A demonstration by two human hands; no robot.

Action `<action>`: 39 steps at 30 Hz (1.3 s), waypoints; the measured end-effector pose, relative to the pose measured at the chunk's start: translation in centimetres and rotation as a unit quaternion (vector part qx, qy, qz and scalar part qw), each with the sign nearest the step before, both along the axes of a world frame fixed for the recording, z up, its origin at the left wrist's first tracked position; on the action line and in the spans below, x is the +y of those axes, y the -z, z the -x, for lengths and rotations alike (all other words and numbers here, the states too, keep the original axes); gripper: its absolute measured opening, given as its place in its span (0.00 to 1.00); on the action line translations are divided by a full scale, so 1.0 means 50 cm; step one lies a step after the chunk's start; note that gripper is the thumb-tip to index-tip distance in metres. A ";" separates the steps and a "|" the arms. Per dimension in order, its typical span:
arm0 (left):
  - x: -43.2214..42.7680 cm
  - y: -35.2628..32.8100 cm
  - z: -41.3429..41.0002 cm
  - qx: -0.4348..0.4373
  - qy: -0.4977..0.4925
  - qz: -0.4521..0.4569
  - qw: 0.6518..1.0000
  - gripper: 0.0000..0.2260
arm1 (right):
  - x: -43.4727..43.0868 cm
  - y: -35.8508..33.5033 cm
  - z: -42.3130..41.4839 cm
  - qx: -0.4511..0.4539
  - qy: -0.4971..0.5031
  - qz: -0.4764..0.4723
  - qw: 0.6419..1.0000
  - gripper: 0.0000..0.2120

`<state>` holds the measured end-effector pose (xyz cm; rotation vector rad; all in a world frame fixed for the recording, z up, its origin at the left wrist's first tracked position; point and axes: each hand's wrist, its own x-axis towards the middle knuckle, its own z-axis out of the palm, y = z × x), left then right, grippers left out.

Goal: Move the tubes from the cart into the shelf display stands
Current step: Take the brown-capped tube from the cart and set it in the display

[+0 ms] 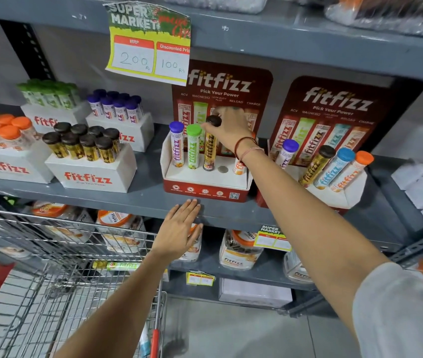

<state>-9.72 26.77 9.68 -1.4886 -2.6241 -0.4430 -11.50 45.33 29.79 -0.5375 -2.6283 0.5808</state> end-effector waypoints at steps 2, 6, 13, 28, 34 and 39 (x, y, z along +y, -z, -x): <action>0.000 -0.001 0.001 0.001 0.000 0.004 1.000 0.29 | 0.005 -0.002 -0.001 0.009 -0.004 0.008 1.000 0.19; 0.001 -0.001 0.001 0.002 0.000 0.008 1.000 0.26 | 0.014 0.000 -0.005 0.015 -0.008 0.020 1.000 0.19; 0.002 -0.001 0.001 0.011 0.002 0.010 1.000 0.25 | 0.012 0.033 -0.003 -0.025 -0.017 0.012 0.999 0.13; -0.080 -0.014 0.015 -0.037 -0.068 -0.057 0.995 0.24 | -0.058 0.088 -0.074 0.112 0.018 -0.041 0.993 0.13; -0.214 -0.001 0.014 -0.068 -0.165 -0.090 0.980 0.23 | -0.187 0.195 -0.077 0.081 -0.061 0.034 0.994 0.10; -0.351 0.044 -0.026 -0.102 -0.292 -0.104 0.945 0.22 | -0.313 0.301 -0.058 -0.012 -0.160 0.076 0.984 0.08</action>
